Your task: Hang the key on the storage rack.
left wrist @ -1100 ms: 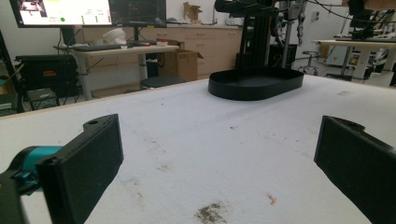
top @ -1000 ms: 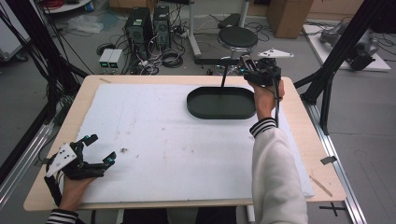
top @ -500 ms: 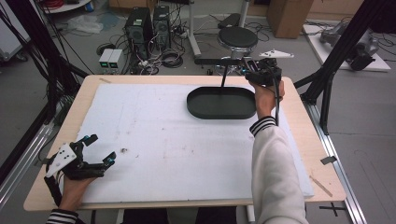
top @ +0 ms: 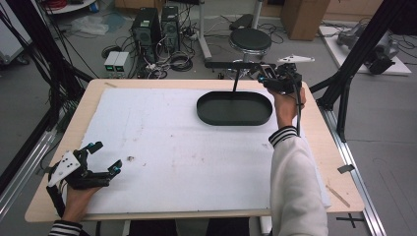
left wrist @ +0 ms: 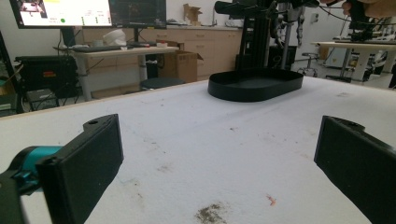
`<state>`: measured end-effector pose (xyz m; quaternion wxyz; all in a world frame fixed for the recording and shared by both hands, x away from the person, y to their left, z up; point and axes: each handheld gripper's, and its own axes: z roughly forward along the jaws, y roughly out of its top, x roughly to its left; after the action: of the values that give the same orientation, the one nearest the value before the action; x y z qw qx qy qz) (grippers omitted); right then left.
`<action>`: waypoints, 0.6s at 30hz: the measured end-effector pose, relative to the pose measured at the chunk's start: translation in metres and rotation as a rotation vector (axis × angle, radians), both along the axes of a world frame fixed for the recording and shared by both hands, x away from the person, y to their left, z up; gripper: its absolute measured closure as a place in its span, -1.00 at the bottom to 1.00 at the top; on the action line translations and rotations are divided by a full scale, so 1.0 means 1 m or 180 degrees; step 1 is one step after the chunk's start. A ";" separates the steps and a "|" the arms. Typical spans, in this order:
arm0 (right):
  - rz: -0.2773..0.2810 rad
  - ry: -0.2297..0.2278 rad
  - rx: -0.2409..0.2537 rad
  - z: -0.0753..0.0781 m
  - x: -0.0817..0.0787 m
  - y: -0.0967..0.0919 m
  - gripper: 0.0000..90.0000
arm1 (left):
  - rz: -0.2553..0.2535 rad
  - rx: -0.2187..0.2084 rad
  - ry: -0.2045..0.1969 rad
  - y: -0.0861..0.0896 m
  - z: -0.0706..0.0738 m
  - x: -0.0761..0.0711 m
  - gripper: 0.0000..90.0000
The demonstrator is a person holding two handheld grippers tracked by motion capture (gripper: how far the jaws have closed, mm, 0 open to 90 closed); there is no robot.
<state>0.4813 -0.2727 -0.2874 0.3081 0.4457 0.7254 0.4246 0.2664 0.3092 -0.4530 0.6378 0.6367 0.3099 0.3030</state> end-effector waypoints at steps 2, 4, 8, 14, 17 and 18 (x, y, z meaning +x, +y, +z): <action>0.0000 0.0031 -0.0011 -0.001 -0.001 -0.002 0.06 | -0.0003 -0.0003 -0.0001 0.000 0.000 0.000 -0.96; -0.0001 0.0023 0.0006 -0.003 -0.002 -0.003 0.06 | -0.0008 -0.0006 0.0004 0.000 0.000 0.000 -0.96; -0.0015 0.0053 0.0045 -0.016 -0.005 -0.007 0.06 | -0.0008 -0.0008 0.0003 0.001 0.000 0.000 -0.96; 0.0016 0.0137 0.0059 -0.032 -0.008 -0.011 0.06 | -0.0003 -0.0009 0.0001 0.001 0.000 0.000 -0.96; 0.0041 0.0177 0.0057 -0.038 -0.006 -0.010 0.06 | -0.0004 -0.0012 0.0004 0.000 0.000 0.000 -0.96; 0.0047 0.0188 0.0039 -0.040 -0.005 -0.009 0.06 | -0.0003 -0.0010 0.0005 0.000 0.000 0.000 -0.96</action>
<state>0.4762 -0.2819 -0.3273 0.2807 0.4546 0.7348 0.4179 0.2663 0.3096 -0.4531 0.6388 0.6360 0.3105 0.3017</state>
